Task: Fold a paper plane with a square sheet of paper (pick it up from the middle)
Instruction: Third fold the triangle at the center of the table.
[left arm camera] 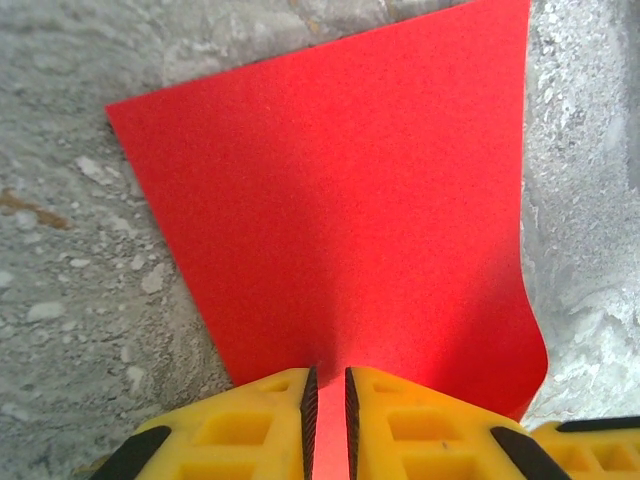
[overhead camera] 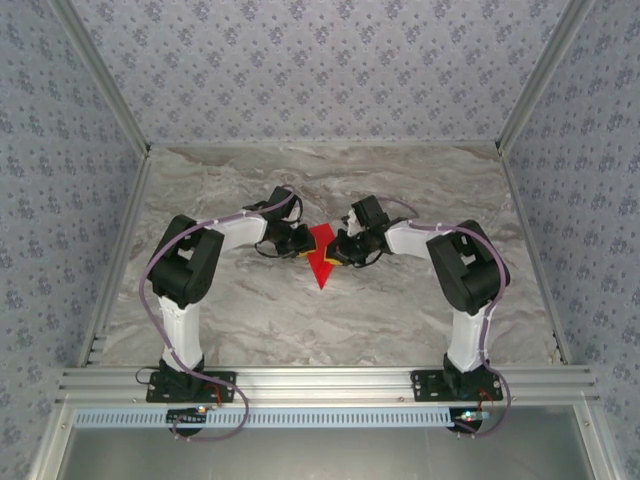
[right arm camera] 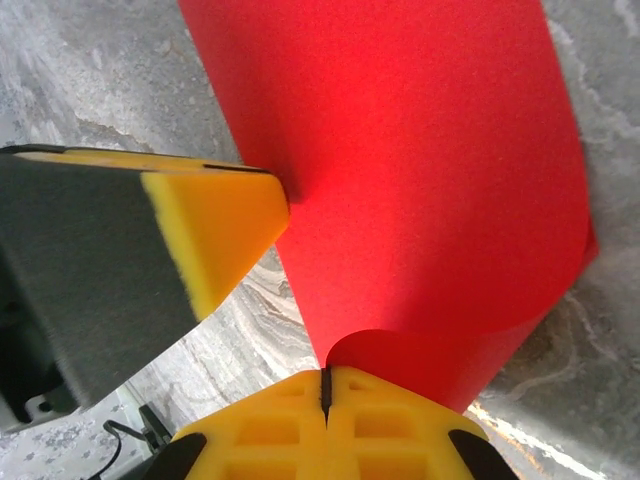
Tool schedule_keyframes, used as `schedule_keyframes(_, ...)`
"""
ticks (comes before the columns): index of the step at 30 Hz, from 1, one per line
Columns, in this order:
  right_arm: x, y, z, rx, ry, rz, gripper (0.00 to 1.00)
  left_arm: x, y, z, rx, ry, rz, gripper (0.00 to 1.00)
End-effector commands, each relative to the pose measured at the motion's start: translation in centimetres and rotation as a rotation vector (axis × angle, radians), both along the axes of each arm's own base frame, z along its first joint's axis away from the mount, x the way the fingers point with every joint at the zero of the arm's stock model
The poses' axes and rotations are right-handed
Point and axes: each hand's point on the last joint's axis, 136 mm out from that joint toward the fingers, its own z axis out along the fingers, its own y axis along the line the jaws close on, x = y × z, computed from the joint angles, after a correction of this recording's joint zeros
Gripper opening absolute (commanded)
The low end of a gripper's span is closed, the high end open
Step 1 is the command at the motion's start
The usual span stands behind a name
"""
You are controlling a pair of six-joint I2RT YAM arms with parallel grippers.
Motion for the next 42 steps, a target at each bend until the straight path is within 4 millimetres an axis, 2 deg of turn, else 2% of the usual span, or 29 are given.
schedule_keyframes(1,1.0,0.5,-0.2,-0.014,-0.018,-0.016,0.01,1.0,-0.7,3.3,-0.035,-0.106,-0.021,0.20)
schedule_keyframes(9,1.1,0.0,-1.2,-0.050,-0.020,-0.037,0.01,2.3,0.2,1.9,0.011,-0.130,0.036,0.19)
schedule_keyframes(19,0.9,0.4,-1.5,-0.044,-0.015,-0.023,0.03,1.5,0.4,-0.7,0.052,-0.049,0.022,0.16)
schedule_keyframes(42,1.0,1.0,-1.7,-0.037,-0.022,0.011,0.03,1.0,0.3,-1.2,0.049,-0.029,0.003,0.15)
